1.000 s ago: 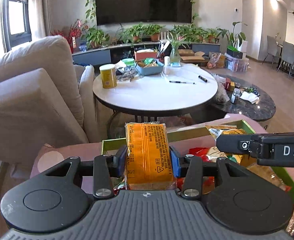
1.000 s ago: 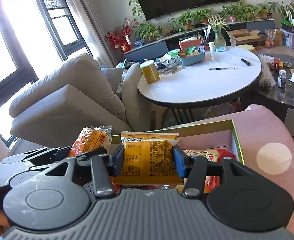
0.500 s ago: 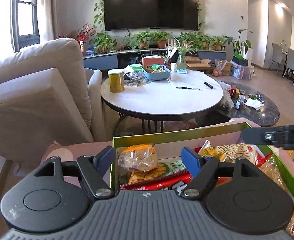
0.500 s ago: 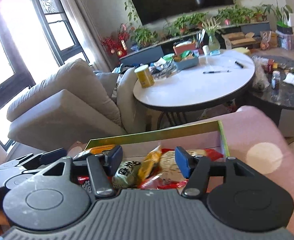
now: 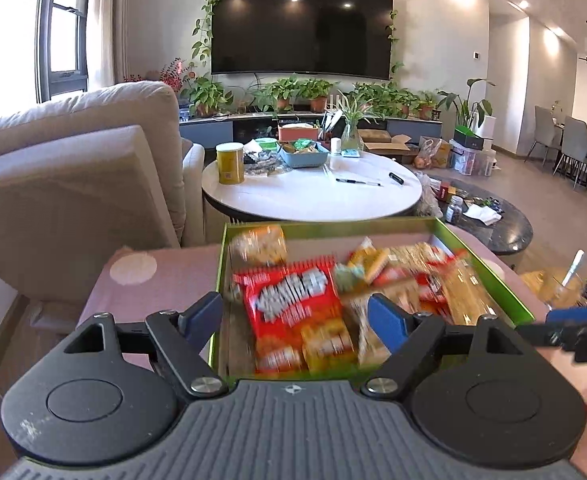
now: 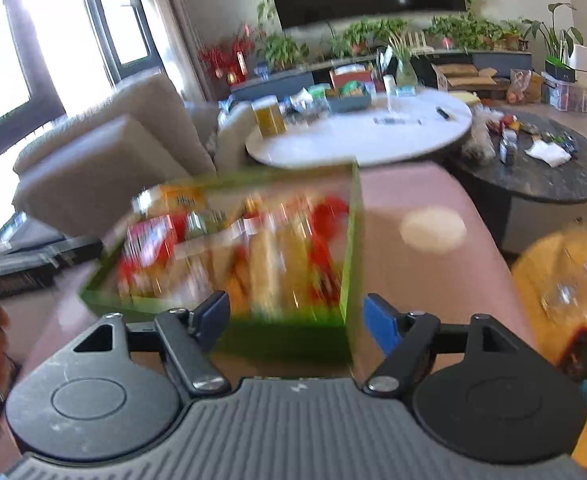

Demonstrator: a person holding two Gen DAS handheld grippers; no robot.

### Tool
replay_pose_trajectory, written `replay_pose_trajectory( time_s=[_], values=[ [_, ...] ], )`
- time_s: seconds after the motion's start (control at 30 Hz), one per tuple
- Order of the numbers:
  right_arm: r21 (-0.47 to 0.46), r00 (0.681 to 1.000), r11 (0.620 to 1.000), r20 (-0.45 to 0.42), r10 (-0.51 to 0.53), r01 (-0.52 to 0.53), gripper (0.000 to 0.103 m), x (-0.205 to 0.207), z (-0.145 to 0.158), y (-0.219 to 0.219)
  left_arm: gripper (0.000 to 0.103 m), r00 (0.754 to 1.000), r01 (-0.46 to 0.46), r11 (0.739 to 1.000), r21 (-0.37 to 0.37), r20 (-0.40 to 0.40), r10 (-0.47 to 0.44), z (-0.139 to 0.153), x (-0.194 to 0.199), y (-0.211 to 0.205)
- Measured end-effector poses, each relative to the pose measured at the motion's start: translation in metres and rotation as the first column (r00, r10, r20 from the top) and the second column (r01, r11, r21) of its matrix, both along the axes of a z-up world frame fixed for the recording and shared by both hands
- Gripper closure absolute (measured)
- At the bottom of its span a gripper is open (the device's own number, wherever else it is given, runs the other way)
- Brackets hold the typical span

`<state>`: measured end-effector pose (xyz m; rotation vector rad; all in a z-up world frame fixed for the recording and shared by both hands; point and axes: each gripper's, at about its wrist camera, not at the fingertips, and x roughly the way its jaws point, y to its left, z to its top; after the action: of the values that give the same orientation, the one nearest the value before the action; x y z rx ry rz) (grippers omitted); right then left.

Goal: Organize snacks
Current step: 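Grasp the clear granola bar pack with the right gripper, then grasp the red-and-white snack bag with the left gripper while the right holds the granola bar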

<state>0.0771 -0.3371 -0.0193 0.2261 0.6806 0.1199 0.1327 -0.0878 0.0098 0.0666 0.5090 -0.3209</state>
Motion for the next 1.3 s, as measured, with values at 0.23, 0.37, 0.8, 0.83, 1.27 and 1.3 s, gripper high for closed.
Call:
replay_pose_trajectory(
  time_s=[0.23, 0.37, 0.8, 0.83, 1.27, 1.3],
  values=[
    [-0.071, 0.996, 0.997, -0.082, 0.017, -0.023, 0.030, -0.011, -0.038, 0.014, 0.025, 0.997, -0.001, 1.000, -0.026, -0.076, -0.001, -0.023, -0.038, 0.008],
    [-0.191, 0.997, 0.980, -0.075, 0.035, -0.049, 0.028, -0.007, -0.048, 0.027, 0.025, 0.994, -0.010, 1.000, -0.028, -0.107, 0.007, -0.031, -0.050, 0.010],
    [-0.168, 0.995, 0.982, -0.056, 0.083, -0.091, 0.032, -0.016, -0.048, 0.020, 0.025, 0.986, 0.048, 0.999, 0.006, -0.162, -0.047, -0.048, -0.062, -0.017],
    [-0.153, 0.995, 0.983, -0.040, 0.093, -0.098, 0.032, -0.018, -0.045, 0.019, 0.025, 0.984, 0.062, 0.998, 0.004, -0.169, -0.061, -0.049, -0.062, -0.021],
    [0.031, 0.986, 0.991, 0.106, 0.129, -0.133, 0.032, -0.030, 0.006, -0.028, 0.020, 0.921, 0.298, 0.950, -0.093, -0.233, -0.312, -0.063, -0.074, -0.107],
    [0.030, 0.987, 0.991, 0.105, 0.124, -0.127, 0.032, -0.031, 0.006, -0.031, 0.020, 0.917, 0.313, 0.945, -0.090, -0.229, -0.326, -0.064, -0.075, -0.116]
  ],
)
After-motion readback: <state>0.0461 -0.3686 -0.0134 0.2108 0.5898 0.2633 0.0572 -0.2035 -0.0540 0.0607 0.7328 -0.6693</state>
